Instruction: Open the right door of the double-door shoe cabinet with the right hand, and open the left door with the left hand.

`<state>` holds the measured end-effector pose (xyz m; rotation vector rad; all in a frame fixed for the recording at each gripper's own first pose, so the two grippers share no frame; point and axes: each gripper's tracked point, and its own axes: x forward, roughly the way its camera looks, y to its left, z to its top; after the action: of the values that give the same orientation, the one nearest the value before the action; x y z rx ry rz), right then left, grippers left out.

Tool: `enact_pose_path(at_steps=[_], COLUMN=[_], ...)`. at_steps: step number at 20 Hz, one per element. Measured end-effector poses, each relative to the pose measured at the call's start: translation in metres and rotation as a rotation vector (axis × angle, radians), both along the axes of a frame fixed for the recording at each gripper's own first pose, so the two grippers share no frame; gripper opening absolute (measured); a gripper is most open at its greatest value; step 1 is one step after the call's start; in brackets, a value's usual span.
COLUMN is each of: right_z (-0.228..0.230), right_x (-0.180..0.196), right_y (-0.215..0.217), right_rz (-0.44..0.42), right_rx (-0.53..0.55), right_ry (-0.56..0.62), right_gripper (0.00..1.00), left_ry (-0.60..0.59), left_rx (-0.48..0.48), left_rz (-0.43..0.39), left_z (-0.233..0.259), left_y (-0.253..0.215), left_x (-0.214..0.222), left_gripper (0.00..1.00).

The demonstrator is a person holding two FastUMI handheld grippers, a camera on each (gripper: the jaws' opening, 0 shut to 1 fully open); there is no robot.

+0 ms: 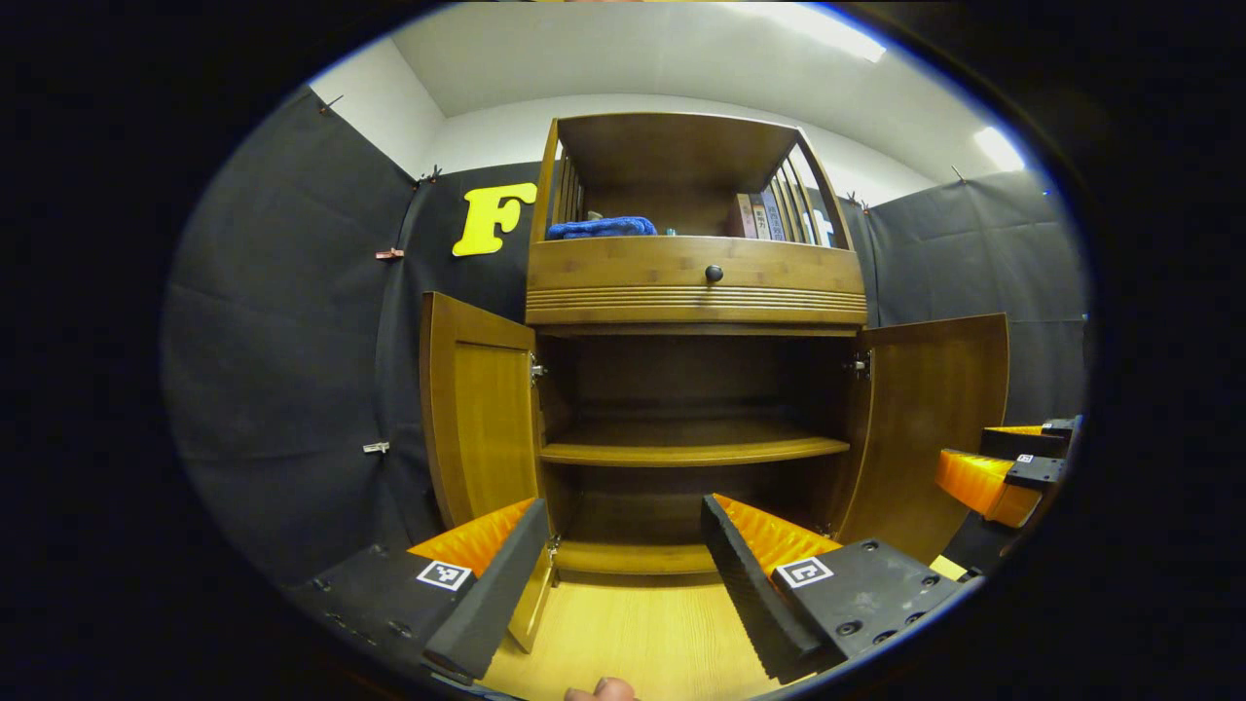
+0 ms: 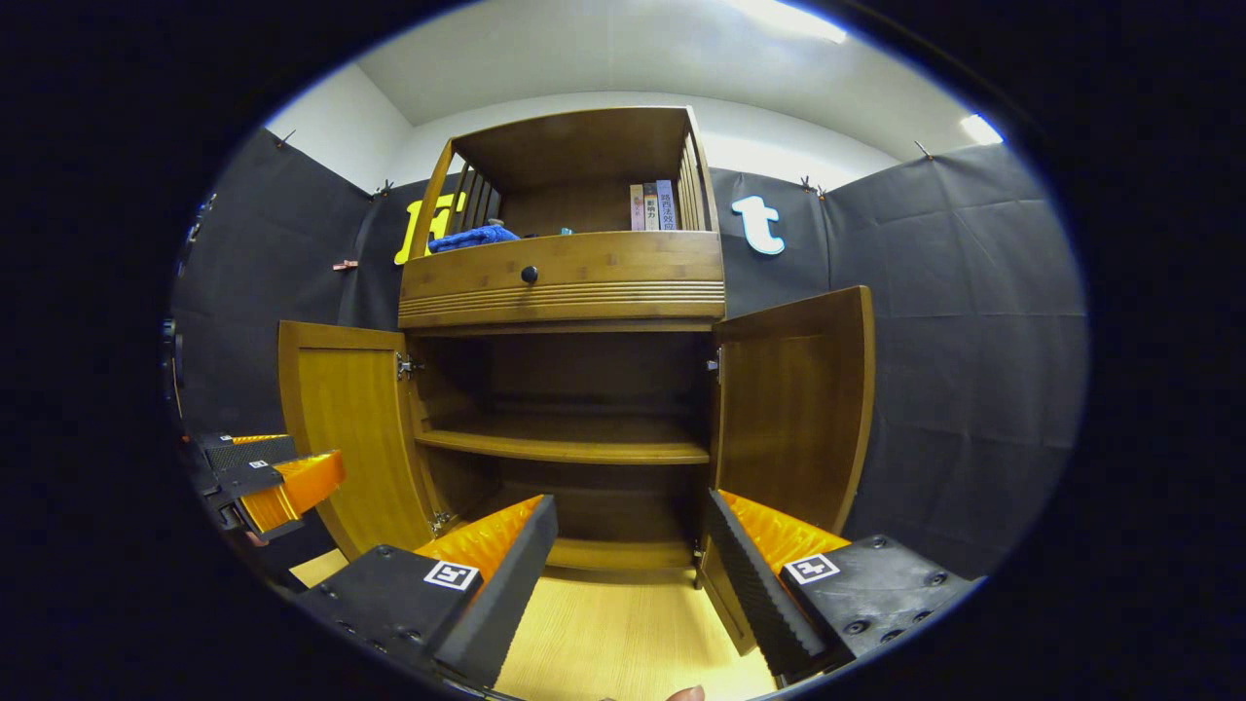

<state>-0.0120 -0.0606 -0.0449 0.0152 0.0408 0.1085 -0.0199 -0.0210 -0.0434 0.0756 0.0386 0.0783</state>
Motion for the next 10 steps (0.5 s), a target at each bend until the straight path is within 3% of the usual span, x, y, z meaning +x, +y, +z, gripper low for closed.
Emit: enact_pose_path(at_steps=[10], right_z=[0.003], right_x=[0.0005], right_y=[-0.0024], right_rz=[0.002], right_rx=[-0.002], right_ry=[-0.006], right_gripper=[0.98], left_ry=[-0.002], left_rx=[0.001], left_rz=[0.001], left_z=[0.0014], left_y=[-0.0029], left_x=[-0.0019], left_gripper=[0.98])
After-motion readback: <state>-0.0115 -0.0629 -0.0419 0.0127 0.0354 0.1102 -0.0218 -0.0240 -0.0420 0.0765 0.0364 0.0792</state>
